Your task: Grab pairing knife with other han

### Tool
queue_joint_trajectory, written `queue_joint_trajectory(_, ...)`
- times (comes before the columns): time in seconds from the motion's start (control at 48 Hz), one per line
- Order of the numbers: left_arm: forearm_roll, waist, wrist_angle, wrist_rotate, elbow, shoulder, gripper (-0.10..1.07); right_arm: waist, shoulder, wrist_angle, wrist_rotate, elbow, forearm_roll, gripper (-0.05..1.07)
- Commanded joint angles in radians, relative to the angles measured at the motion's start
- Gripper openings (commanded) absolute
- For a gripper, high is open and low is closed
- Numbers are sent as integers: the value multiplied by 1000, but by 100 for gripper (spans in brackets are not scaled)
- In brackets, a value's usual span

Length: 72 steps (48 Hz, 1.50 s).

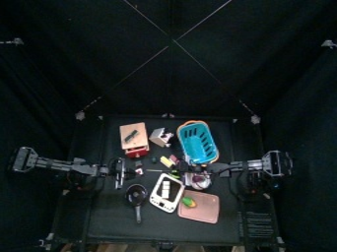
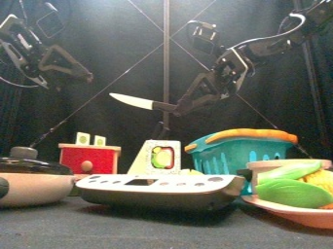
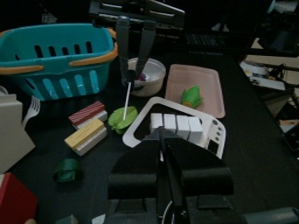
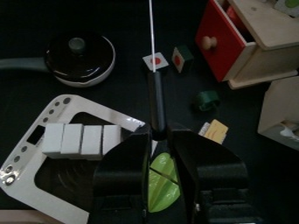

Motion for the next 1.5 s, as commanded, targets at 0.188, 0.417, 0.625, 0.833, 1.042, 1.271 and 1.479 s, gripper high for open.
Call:
queue_joint_trajectory(0.188, 3, -5, 0, -2, -28, 2, 45, 49, -46, 11, 3, -25, 87, 53)
queue_joint_trajectory(0.417, 5, -6, 0, 0, -35, 12, 64, 69, -54, 89, 3, -35, 225, 53)
queue_joint_trajectory(0.625, 23, -17, 0, 3, -66, 80, 86, 77, -54, 100, 3, -34, 225, 53)
queue_joint_trajectory(0.833, 61, 11, -12, 6, -103, 158, 89, 84, -51, 100, 2, -29, 225, 53)
queue_joint_trajectory(1.042, 78, 41, -41, 6, -129, 227, 88, 97, -49, 101, 2, -26, 225, 53)
queue_joint_trajectory(1.271, 83, 57, -74, 6, -153, 305, 87, 98, -48, 101, 2, -17, 225, 53)
queue_joint_trajectory(1.479, 100, 57, -91, 6, -167, 325, 76, 97, -43, 101, 2, -12, 225, 53)
